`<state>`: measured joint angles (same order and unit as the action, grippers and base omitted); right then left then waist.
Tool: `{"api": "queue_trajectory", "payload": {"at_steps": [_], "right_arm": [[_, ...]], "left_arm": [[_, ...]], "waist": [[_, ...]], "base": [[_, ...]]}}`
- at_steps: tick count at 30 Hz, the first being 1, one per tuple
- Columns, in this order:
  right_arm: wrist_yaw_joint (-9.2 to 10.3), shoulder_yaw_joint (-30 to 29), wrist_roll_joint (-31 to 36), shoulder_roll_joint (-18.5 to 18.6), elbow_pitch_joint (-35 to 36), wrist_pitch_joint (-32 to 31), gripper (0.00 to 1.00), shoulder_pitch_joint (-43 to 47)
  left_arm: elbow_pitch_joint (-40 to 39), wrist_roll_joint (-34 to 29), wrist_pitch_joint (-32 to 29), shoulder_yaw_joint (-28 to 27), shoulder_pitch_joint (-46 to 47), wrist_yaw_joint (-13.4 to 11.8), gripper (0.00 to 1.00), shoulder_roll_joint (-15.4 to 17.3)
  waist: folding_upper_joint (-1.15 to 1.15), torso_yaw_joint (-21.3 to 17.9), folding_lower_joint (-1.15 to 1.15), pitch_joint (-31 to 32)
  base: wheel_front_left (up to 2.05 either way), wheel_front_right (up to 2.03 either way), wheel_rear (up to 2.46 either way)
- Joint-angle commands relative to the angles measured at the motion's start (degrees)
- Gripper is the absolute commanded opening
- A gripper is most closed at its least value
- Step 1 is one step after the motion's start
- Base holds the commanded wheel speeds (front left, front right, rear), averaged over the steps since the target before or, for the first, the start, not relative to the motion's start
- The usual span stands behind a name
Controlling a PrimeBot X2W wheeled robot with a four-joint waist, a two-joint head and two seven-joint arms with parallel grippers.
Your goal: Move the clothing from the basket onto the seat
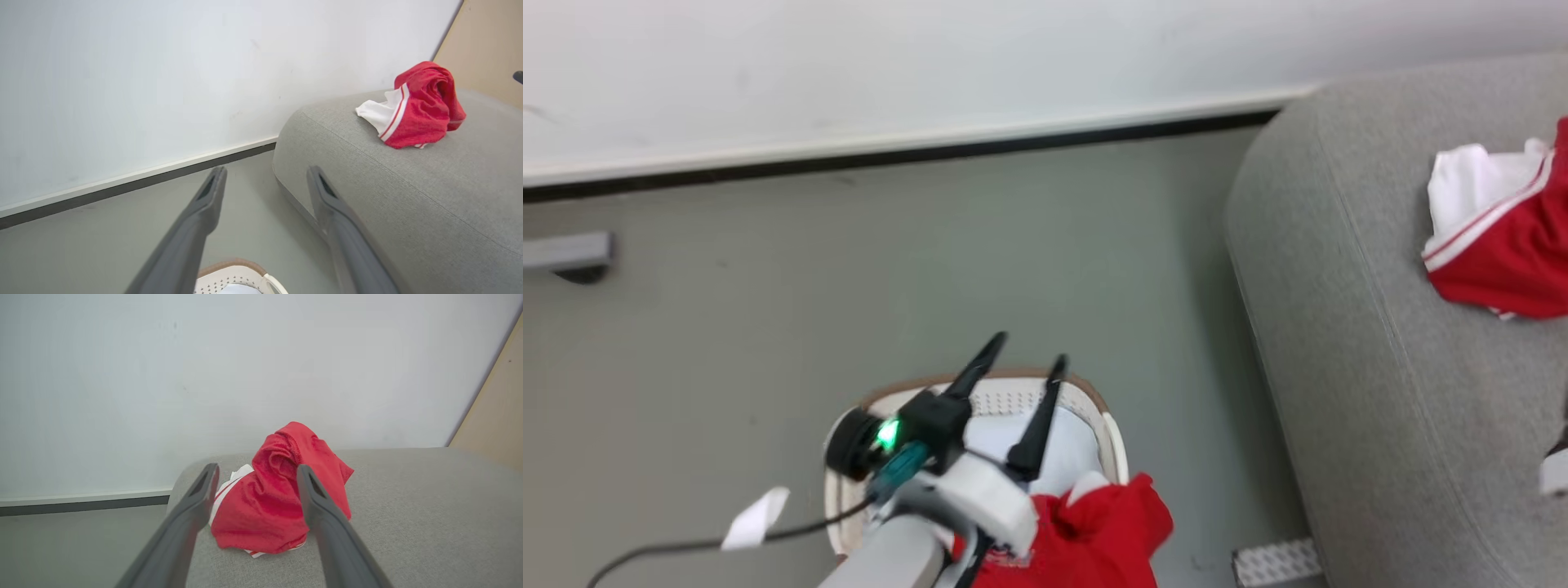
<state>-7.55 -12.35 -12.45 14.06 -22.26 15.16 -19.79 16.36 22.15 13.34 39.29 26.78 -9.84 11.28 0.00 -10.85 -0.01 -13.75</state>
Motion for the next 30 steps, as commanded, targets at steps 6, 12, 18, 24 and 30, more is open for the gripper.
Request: {"api": "queue_trajectory", "payload": {"at_steps": [6, 12, 18, 24, 30], "right_arm": [[0.13, 3.38, 0.61, -2.82, 6.37, -0.03, 1.0, 8.49], [0.13, 4.5, -0.55, -6.23, 7.91, -0.03, 1.0, 14.81], [0.13, 6.33, 0.87, -9.35, 6.42, -0.03, 1.0, 20.03], [0.13, 7.13, 0.72, -10.79, 5.2, -0.03, 1.0, 22.72], [0.13, 7.74, 1.07, -11.04, 4.2, -0.03, 1.0, 24.32]], "left_arm": [[0.02, 0.25, 1.81, -3.88, -7.37, -3.93, 1.0, 1.48], [-1.41, -1.67, 1.79, -8.98, -14.41, -4.66, 1.0, 0.99], [-1.94, -3.34, 1.81, -14.59, -21.27, -3.17, 1.0, -0.39], [-2.55, -5.84, 1.81, -20.9, -25.96, -0.48, 1.0, -2.4], [-2.8, -8.05, 1.82, -26.37, -28.93, 1.91, 1.0, -4.08]], "waist": [[0.0, 7.3, 0.01, 6.27], [0.0, 12.88, 0.01, 10.55], [0.0, 15.45, 0.01, 14.17], [0.0, 15.34, 0.01, 15.76], [0.0, 14.39, 0.01, 16.86]], "base": [[0.0, 0.0, 0.0], [0.0, 0.0, 0.0], [0.0, 0.0, 0.0], [0.0, 0.0, 0.0], [0.0, 0.0, 0.0]]}}
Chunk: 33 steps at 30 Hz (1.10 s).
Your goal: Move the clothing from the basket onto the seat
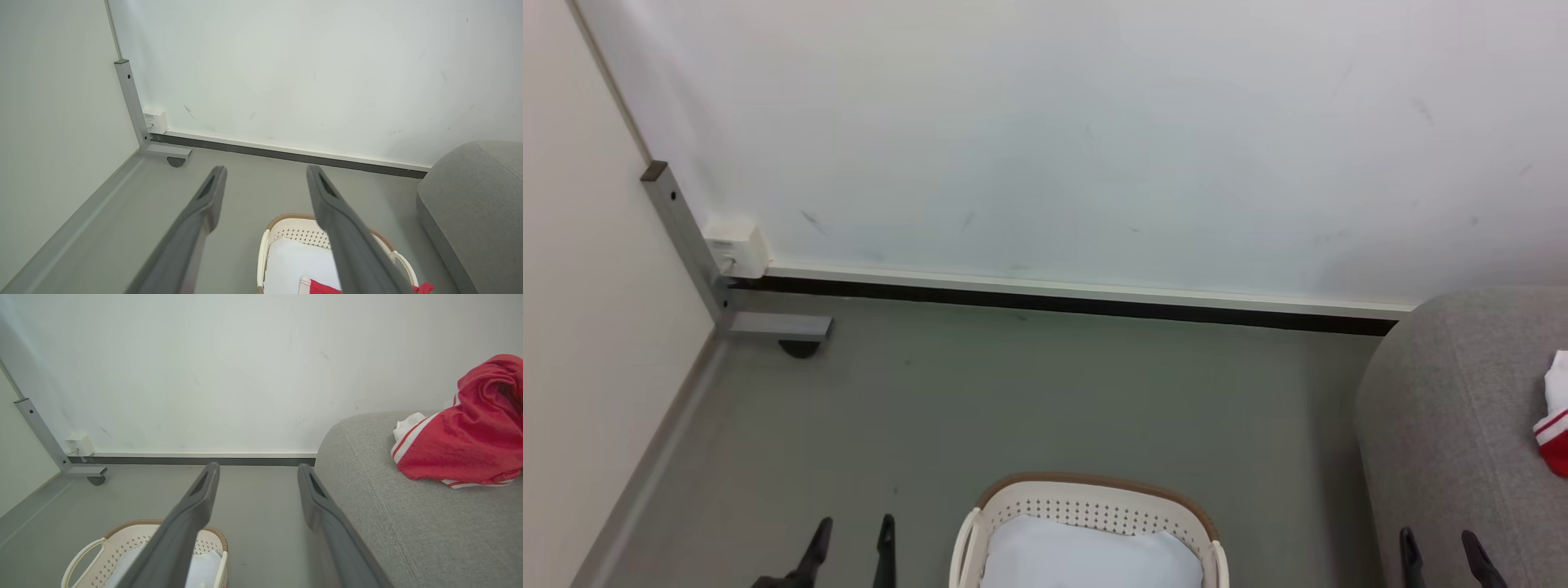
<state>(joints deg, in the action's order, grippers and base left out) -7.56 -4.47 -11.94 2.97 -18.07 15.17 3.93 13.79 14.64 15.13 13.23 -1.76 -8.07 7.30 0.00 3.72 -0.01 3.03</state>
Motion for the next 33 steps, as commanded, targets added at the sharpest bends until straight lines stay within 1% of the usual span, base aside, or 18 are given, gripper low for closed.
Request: {"api": "queue_trajectory", "payload": {"at_steps": [1, 5, 12, 16, 20, 21, 22, 27, 29, 33], "right_arm": [[0.14, -0.14, 0.56, 0.04, 0.0, -0.04, 1.0, 0.59], [0.14, 0.23, -0.09, -0.03, -0.43, -0.04, 1.0, 0.56], [0.14, 0.85, -0.45, -0.03, -0.23, -0.04, 1.0, -0.44], [0.14, 1.25, -0.14, -0.02, 0.71, -0.04, 1.0, -1.36], [0.14, 1.73, 0.49, -0.02, 1.66, -0.04, 1.0, -1.87], [0.14, 2.02, 0.73, -0.02, 2.37, -0.04, 1.0, -2.68], [0.14, 2.17, 0.74, -0.02, 2.72, -0.04, 1.0, -3.31], [0.14, 3.13, 0.63, 0.31, 4.44, -0.04, 1.0, -5.53], [0.14, 3.63, 0.4, 0.55, 5.19, -0.04, 1.0, -6.73], [0.14, 4.49, -0.16, 0.86, 6.74, -0.04, 1.0, -9.2]], "left_arm": [[-0.23, -0.54, 0.03, -0.31, -0.39, 0.14, 1.0, -0.1], [-0.13, -2.56, 0.03, -2.53, -0.97, 1.54, 1.0, -0.99], [0.49, -4.49, 0.03, -4.52, -0.88, 3.27, 1.0, -2.37], [1.27, -5.83, 0.03, -3.92, 0.55, 4.6, 1.0, -3.03], [4.55, -6.6, 0.03, -0.94, 2.47, 6.61, 1.0, -3.52], [7.42, -7.1, -0.68, 1.14, 4.5, 7.87, 1.0, -3.59], [8.83, -7.16, -1.42, 2.05, 5.76, 8.43, 1.0, -3.69], [15.67, -7.79, -7.8, 6.4, 12.22, 10.17, 1.0, -4.04], [17.98, -7.72, -10.33, 7.68, 15.42, 10.06, 1.0, -4.13], [23.54, -6.69, -16.27, 10.1, 22.11, 8.73, 1.0, -4.25]], "waist": [[0.0, -0.19, 0.01, 0.08], [0.0, -0.87, 0.01, 0.05], [0.0, -2.25, 0.01, -0.67], [0.0, -3.25, 0.01, -1.81], [0.0, -4.51, 0.01, -3.39], [0.0, -5.29, 0.01, -4.87], [0.0, -5.69, 0.01, -5.67], [0.0, -8.13, 0.01, -10.76], [0.0, -9.14, 0.01, -13.32], [0.0, -11.16, 0.01, -18.67]], "base": [[0.0, 0.0, 0.0], [0.0, 0.0, 0.0], [0.0, 0.0, 0.0], [0.0, 0.0, 0.0], [0.0, 0.0, 0.0], [0.0, 0.0, 0.0], [0.0, 0.0, 0.0], [0.0, 0.0, 0.0], [0.0, 0.0, 0.0], [0.0, 0.0, 0.0]]}}
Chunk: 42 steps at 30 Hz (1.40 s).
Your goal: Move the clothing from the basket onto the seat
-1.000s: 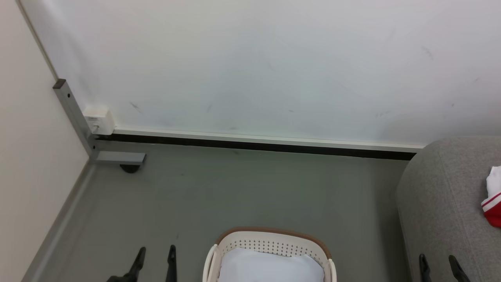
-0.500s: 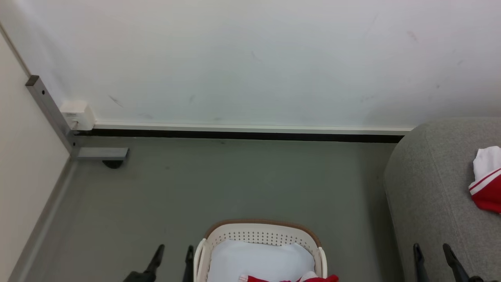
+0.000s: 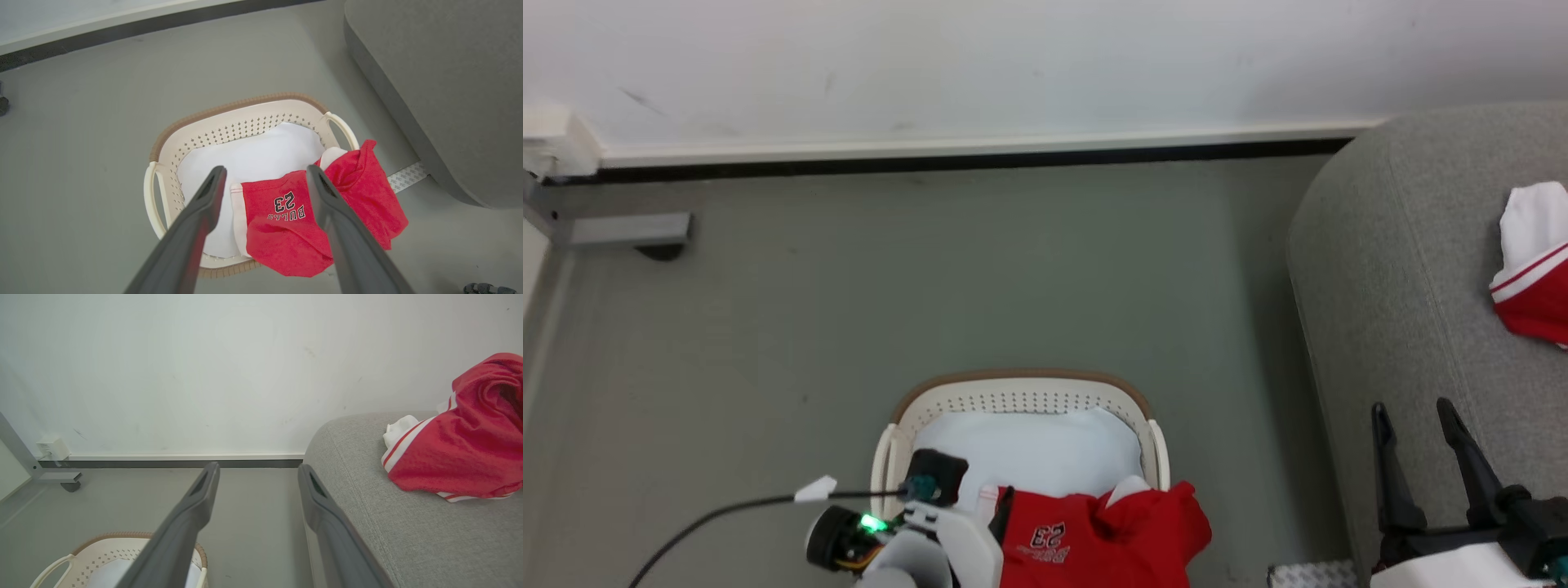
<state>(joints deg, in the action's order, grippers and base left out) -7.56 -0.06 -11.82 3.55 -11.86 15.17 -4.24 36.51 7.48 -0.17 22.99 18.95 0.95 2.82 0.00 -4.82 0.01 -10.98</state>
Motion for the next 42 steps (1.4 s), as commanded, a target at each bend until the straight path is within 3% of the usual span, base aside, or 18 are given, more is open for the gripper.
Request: {"api": "queue_trajectory", "payload": {"at_steps": [1, 9, 16, 29, 42], "right_arm": [[0.14, 0.32, -0.35, 0.3, 0.91, -0.04, 1.0, -1.92], [0.14, 3.51, -1.13, 0.0, 5.13, -0.04, 1.0, -7.38], [0.14, 6.3, -1.71, -0.23, 9.93, -0.04, 1.0, -10.36], [0.14, 7.69, -2.7, 0.14, 12.24, -0.04, 1.0, -12.17], [0.14, 8.24, -3.64, -0.17, 12.47, -0.04, 1.0, -13.2]], "left_arm": [[2.06, 1.13, -2.64, 1.26, 3.38, -0.41, 1.0, 0.22], [12.26, 5.31, -11.12, 5.76, 16.76, -4.02, 1.0, 0.24], [16.54, 11.43, -13.11, 8.03, 24.6, -2.94, 1.0, 0.25], [15.98, 24.54, -15.89, 19.12, 29.21, -8.19, 1.0, 0.24], [20.68, 28.27, -14.27, 26.56, 32.49, -11.71, 1.0, 0.24]], "waist": [[0.0, -3.11, -0.01, -6.28], [0.0, -7.22, -0.01, -18.25], [0.0, -9.1, -0.01, -26.07], [0.0, -10.35, -0.01, -31.15], [0.0, -12.0, -0.01, -33.82]], "base": [[0.0, 0.0, 0.0], [0.0, 0.0, 0.0], [0.0, 0.0, 0.0], [0.0, 0.0, 0.0], [0.0, 0.0, 0.0]]}}
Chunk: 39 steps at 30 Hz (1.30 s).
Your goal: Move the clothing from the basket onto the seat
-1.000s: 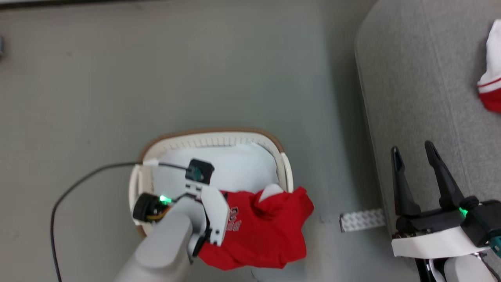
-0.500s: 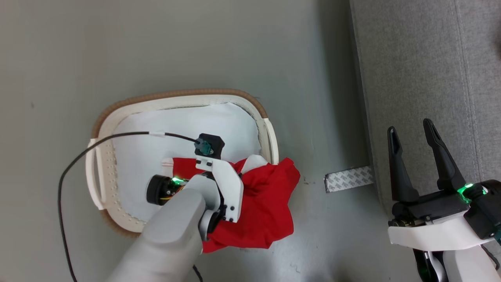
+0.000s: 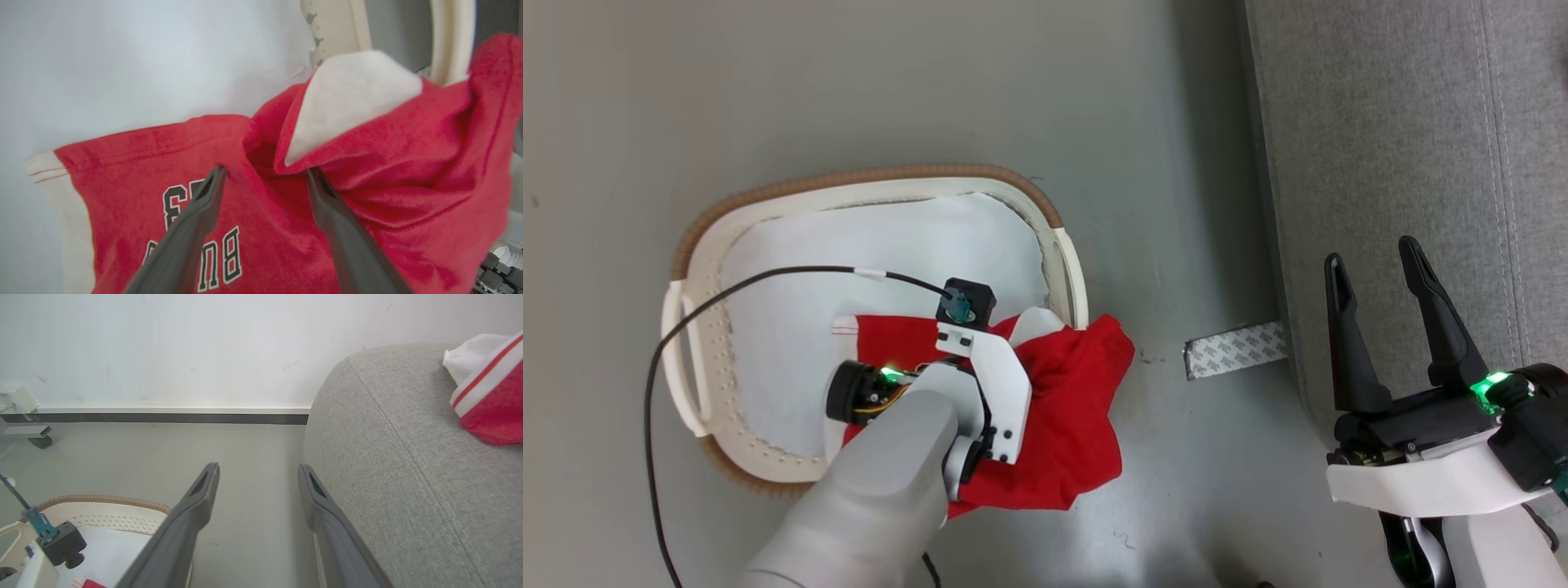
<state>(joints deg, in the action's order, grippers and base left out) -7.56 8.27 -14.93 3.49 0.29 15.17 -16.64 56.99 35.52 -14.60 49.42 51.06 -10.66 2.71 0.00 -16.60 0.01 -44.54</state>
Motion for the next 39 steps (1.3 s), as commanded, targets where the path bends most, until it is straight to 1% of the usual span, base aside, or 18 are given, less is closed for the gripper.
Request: {"api": "queue_trajectory", "payload": {"at_steps": [1, 8, 18, 19, 20, 21, 25, 30, 36, 39], "right_arm": [[0.14, -0.13, -0.51, -0.12, 0.35, -0.04, 1.0, -0.73], [0.14, 0.0, -0.57, -0.22, 0.57, -0.04, 1.0, -0.7], [0.15, 0.0, -0.74, 0.26, 0.76, -0.04, 1.0, -1.13], [0.15, -0.01, -0.8, 0.33, 0.75, -0.04, 1.0, -1.2], [0.15, -0.05, -0.85, 0.38, 0.72, -0.04, 1.0, -1.28], [0.15, -0.15, -0.86, 0.39, 0.66, -0.04, 1.0, -1.37], [0.15, -0.94, -0.96, 0.24, 0.2, -0.04, 1.0, -1.85], [0.15, -1.75, -1.18, 0.09, -0.42, -0.04, 1.0, -1.97], [0.15, -3.1, -0.4, 0.28, -2.25, -0.04, 1.0, -0.05], [0.15, -3.75, -0.02, 0.37, -3.56, -0.04, 1.0, 1.56]], "left_arm": [[0.76, 0.08, 0.44, 0.59, 0.8, -0.68, 1.0, 0.34], [3.49, 0.92, 1.8, 2.88, 2.31, -2.4, 1.0, 0.35], [6.42, 0.9, 4.32, 5.38, 4.89, -3.69, 1.0, 0.34], [6.74, 1.05, 4.54, 5.57, 5.01, -3.71, 0.73, 0.34], [6.78, 1.67, 4.94, 5.4, 5.07, -3.52, 0.31, 0.34], [6.89, 1.81, 5.56, 5.4, 5.25, -3.67, 0.0, 0.34], [6.45, 3.15, 8.12, 5.36, 5.51, -3.45, 0.0, 0.35], [5.01, 5.14, 12.82, 4.66, 3.79, -3.3, 0.0, 0.34], [1.83, 8.06, 17.32, 5.03, -0.56, -3.15, 0.0, 0.27], [-0.57, 10.59, 19.19, 5.04, -4.12, -2.44, 0.0, 0.29]], "waist": [[0.0, -0.38, -0.01, -0.55], [0.0, -1.0, -0.01, -2.26], [0.0, -2.0, -0.01, -4.75], [0.0, -2.08, -0.01, -4.88], [0.0, -2.11, -0.01, -4.98], [0.0, -2.08, -0.01, -5.05], [0.0, -0.92, -0.01, -4.35], [0.0, 1.75, -0.01, -0.48], [0.0, 5.7, -0.01, 8.17], [0.0, 7.4, -0.01, 13.77]], "base": [[0.0, 0.0, 0.0], [0.0, 0.0, 0.0], [0.0, 0.0, 0.0], [0.0, 0.0, 0.0], [0.0, 0.0, 0.0], [0.0, 0.0, 0.0], [0.0, 0.0, 0.0], [0.0, 0.0, 0.0], [0.0, 0.0, 0.0], [0.0, 0.0, 0.0]]}}
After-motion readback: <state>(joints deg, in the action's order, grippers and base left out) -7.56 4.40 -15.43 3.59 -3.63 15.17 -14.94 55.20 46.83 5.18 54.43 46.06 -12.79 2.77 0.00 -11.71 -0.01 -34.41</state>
